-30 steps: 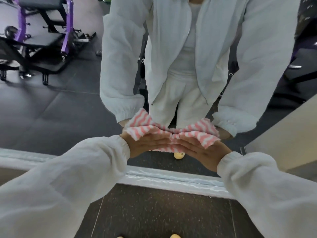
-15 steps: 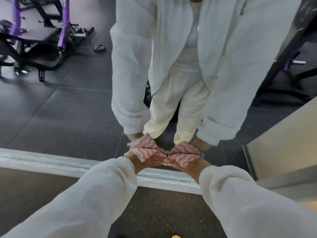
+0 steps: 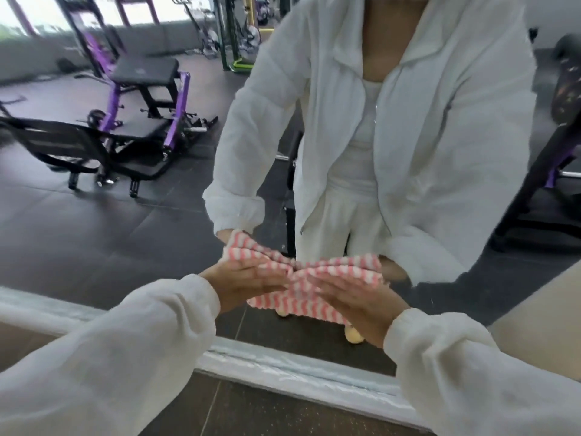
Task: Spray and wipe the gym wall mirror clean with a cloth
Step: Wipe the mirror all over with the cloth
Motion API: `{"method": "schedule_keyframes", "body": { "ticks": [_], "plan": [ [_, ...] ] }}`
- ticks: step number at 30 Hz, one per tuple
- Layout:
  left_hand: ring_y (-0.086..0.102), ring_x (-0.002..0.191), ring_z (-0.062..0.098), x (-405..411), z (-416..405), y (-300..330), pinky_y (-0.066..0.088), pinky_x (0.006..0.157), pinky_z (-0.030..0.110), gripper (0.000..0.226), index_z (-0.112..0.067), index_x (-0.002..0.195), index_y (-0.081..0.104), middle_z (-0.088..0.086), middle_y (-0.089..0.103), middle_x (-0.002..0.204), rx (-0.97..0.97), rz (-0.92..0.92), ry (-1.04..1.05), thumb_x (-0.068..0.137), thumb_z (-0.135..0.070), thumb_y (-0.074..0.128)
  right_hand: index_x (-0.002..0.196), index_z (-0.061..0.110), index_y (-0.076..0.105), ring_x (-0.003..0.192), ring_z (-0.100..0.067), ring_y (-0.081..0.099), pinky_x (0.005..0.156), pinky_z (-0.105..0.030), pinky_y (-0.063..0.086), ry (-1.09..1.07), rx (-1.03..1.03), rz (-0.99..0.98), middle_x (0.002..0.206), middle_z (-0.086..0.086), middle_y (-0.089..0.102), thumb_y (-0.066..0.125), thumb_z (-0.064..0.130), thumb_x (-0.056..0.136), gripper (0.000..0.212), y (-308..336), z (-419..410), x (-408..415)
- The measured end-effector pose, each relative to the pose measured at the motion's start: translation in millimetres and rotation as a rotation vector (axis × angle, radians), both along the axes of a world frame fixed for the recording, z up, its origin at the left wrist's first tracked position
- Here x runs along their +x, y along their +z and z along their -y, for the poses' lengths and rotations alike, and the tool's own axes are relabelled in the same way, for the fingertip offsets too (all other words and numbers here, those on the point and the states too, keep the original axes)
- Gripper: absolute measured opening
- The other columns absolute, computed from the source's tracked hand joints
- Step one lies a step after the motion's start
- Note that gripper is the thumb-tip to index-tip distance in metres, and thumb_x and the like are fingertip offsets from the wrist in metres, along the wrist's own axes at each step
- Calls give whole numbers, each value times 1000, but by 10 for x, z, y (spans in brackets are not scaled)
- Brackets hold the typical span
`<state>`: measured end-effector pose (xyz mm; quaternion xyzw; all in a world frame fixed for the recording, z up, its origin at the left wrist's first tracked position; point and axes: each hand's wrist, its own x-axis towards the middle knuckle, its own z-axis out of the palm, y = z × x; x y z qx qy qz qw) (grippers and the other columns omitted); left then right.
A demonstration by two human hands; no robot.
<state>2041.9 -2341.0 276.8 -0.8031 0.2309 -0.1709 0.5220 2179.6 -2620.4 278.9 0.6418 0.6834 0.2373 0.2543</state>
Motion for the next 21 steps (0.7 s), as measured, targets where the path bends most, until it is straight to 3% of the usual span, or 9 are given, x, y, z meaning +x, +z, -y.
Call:
{"method": "schedule_keyframes", "body": {
  "ticks": [3, 5, 9, 12, 15, 19, 21],
  "plan": [
    [-17, 144, 25, -7, -238, 448, -10, 117, 43, 114, -8, 149, -13, 8, -14, 158, -170, 131, -79, 64, -20, 63, 148, 1, 8, 144, -28, -12, 116, -41, -17, 57, 338, -157, 153, -13, -18, 61, 11, 73, 92, 511, -287, -4],
    [-14, 145, 22, -48, -348, 855, -9, 117, 42, 111, -12, 150, -9, 5, -16, 158, -210, 212, -101, 64, -15, 60, 143, 4, 22, 145, -23, -14, 117, -37, -13, 101, 593, -130, 158, -9, -14, 58, 6, 63, 87, 764, -527, 11],
    [-4, 146, 21, -96, -559, 1544, -1, 118, 44, 78, -16, 152, 5, 2, -7, 159, -304, 354, -192, 83, -17, 42, 141, 5, 22, 144, -23, -18, 117, -36, -11, 155, 794, 26, 157, -8, 0, 37, 10, 85, 59, 1521, -885, -111],
    [4, 146, 24, -54, -694, 1895, 3, 117, 50, 53, -17, 147, 25, 4, 3, 159, -346, 403, -257, 97, -32, 30, 143, 8, 28, 145, -28, 13, 116, -41, -5, 149, 902, 55, 150, -7, 24, 36, 16, 96, 48, 1774, -1125, -179],
    [6, 146, 24, 33, -682, 1850, 6, 117, 49, 51, -17, 141, 31, 4, 5, 159, -422, 473, -301, 98, -43, 23, 145, 11, 26, 140, -28, 20, 114, -48, -3, 126, 893, 84, 150, -7, 23, 40, 34, 98, 54, 1758, -1224, -198],
    [7, 146, 23, 85, -730, 1640, 5, 118, 45, 55, -18, 143, 29, 4, 5, 159, -403, 489, -318, 96, -48, 26, 149, 12, 16, 146, -28, -2, 115, -50, -10, 36, 859, 134, 155, -9, 15, 41, 39, 98, 63, 1580, -1281, -217],
    [7, 146, 23, 61, -833, 1515, 4, 118, 43, 59, -18, 149, 22, 6, 5, 159, -366, 456, -316, 97, -46, 26, 150, 10, 14, 146, -28, -7, 115, -52, -11, 44, 824, 195, 159, -13, -1, 42, 35, 97, 65, 1397, -1316, -222]
  ]
}}
